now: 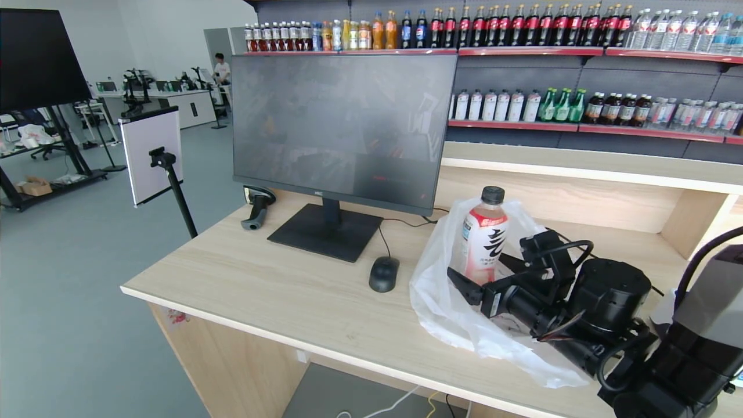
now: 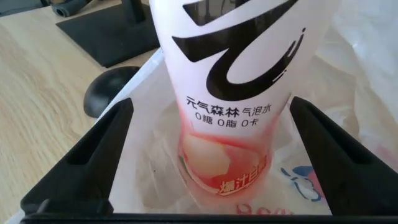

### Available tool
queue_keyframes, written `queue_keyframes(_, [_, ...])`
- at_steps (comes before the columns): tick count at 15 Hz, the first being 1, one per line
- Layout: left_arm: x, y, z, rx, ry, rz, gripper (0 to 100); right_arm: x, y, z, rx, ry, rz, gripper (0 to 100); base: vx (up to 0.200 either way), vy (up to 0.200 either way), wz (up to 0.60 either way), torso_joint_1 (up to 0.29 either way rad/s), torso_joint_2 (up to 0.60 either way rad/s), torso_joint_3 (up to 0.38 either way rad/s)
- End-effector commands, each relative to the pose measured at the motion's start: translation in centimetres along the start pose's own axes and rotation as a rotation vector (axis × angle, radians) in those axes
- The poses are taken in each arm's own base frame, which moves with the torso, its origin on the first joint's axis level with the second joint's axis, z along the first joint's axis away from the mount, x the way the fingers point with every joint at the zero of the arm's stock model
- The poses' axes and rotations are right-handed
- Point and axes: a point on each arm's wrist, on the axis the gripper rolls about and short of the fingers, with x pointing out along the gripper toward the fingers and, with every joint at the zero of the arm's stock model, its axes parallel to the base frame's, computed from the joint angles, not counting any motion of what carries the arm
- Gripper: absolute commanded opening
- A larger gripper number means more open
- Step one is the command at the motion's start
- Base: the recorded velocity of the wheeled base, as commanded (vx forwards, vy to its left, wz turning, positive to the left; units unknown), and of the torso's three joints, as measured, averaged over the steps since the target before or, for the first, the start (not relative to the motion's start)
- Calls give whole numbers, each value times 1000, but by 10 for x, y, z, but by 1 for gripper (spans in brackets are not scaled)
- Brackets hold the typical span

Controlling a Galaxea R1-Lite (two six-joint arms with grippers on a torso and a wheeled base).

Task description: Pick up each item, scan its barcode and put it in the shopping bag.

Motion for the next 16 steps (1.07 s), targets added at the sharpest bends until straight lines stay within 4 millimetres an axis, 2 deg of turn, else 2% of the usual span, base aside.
queue_keyframes(1, [0, 0, 0, 0, 0, 0, 100, -17, 0, 16, 1, -42, 1, 100, 0, 0, 0, 0, 0, 0])
queue_keyframes(8, [0, 0, 0, 3, 0, 0, 100, -42, -1, 34, 2, -88, -2, 100, 0, 0, 0, 0, 0, 0])
queue_keyframes(12, [0, 0, 0, 3, 0, 0, 100, -56, -1, 51, 4, -154, 0, 100, 0, 0, 0, 0, 0, 0])
queue_keyframes(16, [0, 0, 0, 4, 0, 0, 100, -60, -8, 56, 14, -174, -30, 100, 0, 0, 0, 0, 0, 0])
